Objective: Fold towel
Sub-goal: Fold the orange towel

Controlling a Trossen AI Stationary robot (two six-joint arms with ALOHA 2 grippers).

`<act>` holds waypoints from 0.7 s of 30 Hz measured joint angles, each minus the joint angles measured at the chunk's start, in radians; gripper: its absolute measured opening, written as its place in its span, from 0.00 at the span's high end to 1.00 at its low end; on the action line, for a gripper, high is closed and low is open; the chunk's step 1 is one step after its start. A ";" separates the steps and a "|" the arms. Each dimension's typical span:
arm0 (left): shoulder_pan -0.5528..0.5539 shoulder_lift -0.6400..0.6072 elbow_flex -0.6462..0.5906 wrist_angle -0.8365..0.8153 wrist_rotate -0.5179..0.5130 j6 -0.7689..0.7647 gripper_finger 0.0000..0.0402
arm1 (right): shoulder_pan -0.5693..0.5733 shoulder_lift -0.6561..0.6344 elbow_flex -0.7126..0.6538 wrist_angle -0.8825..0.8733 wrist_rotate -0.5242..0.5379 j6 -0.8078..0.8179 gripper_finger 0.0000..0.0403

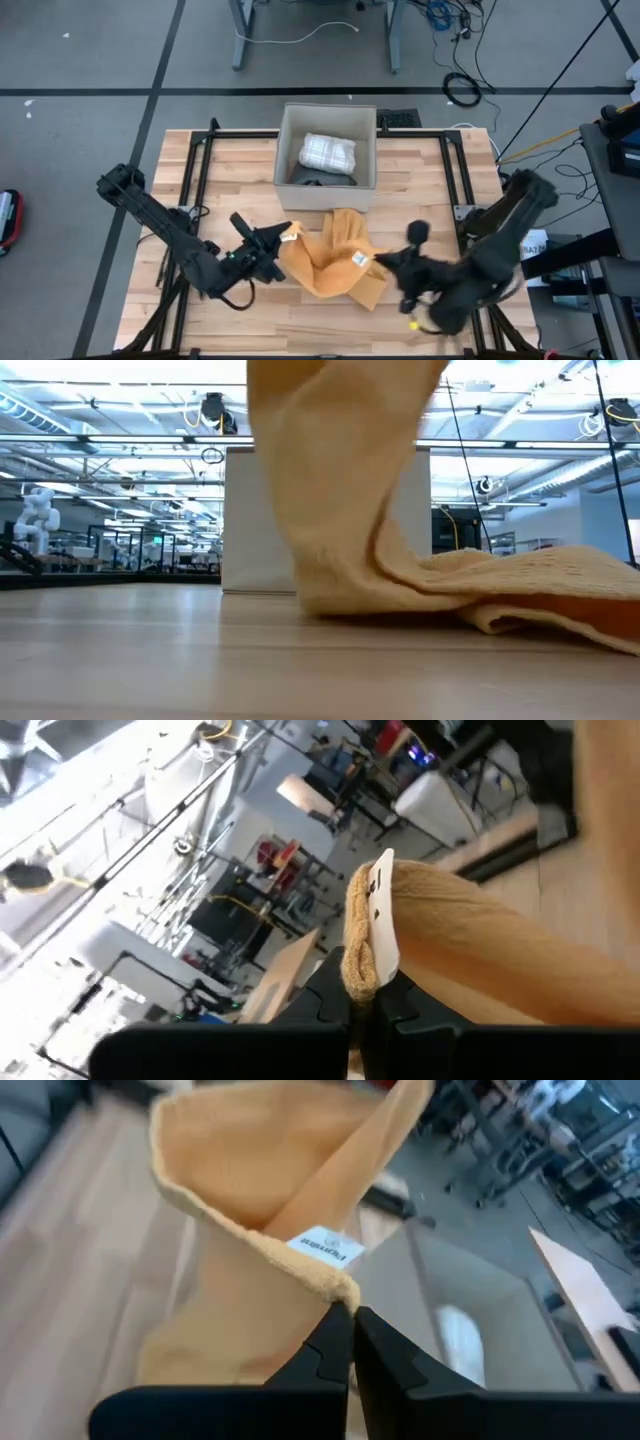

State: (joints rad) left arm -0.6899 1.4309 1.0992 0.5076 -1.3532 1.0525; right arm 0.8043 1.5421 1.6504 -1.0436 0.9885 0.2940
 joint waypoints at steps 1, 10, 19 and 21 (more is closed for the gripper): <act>0.000 -0.014 0.000 0.018 0.003 0.004 1.00 | 0.010 -0.024 0.014 0.002 0.007 -0.010 1.00; -0.011 -0.110 0.000 0.164 0.111 0.020 1.00 | 0.068 -0.142 0.040 0.067 -0.044 -0.139 1.00; 0.042 -0.208 0.000 0.429 0.228 0.120 1.00 | 0.081 -0.267 0.040 0.053 0.055 -0.175 1.00; 0.041 -0.233 0.000 0.434 0.253 0.086 1.00 | 0.081 -0.287 0.040 0.071 0.058 -0.193 1.00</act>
State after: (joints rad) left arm -0.6485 1.1980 1.0996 0.9416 -1.1006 1.1386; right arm 0.8852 1.2547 1.6901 -0.9727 1.0461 0.1011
